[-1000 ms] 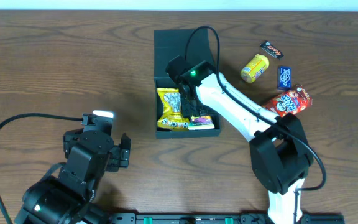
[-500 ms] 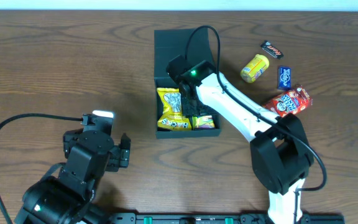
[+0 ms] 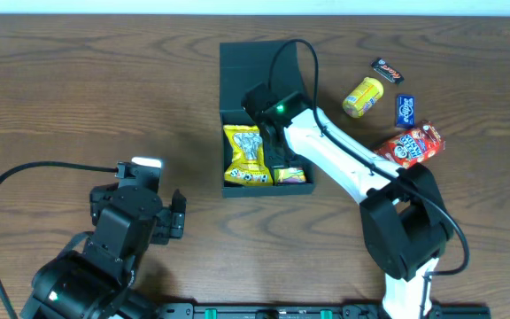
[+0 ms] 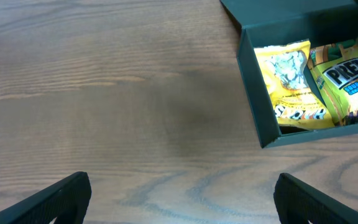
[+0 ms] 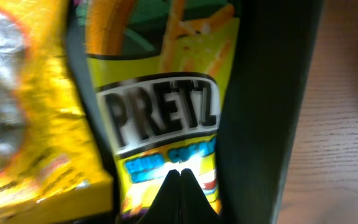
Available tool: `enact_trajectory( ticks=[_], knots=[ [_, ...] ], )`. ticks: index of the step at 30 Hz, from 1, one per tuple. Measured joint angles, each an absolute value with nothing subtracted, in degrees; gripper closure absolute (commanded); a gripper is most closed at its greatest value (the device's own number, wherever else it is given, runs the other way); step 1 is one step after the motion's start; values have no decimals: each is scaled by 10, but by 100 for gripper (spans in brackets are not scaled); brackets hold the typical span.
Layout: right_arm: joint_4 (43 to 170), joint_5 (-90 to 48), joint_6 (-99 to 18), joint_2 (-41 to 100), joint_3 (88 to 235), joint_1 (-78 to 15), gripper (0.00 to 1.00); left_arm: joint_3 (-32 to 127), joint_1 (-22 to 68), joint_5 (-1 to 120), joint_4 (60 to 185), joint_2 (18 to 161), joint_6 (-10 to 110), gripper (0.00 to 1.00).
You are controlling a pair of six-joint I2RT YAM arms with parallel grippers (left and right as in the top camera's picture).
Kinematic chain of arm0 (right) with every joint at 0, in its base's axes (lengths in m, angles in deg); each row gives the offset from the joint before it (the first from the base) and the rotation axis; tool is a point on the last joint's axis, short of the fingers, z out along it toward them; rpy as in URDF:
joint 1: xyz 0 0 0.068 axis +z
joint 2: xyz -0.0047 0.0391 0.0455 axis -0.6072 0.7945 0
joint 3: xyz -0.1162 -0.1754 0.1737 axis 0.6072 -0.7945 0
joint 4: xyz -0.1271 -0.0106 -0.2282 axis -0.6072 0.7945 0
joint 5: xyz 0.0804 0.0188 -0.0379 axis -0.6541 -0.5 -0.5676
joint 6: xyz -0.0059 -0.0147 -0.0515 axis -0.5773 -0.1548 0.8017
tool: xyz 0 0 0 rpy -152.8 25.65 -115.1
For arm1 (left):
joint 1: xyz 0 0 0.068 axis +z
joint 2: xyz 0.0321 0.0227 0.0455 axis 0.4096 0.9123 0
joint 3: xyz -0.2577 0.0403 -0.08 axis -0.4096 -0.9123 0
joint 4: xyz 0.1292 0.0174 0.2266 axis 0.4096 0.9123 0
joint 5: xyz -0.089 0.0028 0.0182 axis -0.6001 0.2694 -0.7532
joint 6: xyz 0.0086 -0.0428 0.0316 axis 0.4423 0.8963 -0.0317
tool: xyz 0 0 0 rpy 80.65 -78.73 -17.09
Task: Pack container
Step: 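Lower the green PRETZ box into the black box beside the bag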
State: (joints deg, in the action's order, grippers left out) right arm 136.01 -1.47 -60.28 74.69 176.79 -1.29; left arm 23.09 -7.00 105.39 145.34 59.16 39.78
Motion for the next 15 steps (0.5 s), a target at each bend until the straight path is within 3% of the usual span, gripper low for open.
enact_trajectory(
  ticks=[15],
  knots=[
    [1271,-3,-603,747,1704,-33,99,231,-70,1054,1453,592,398,5]
  ],
)
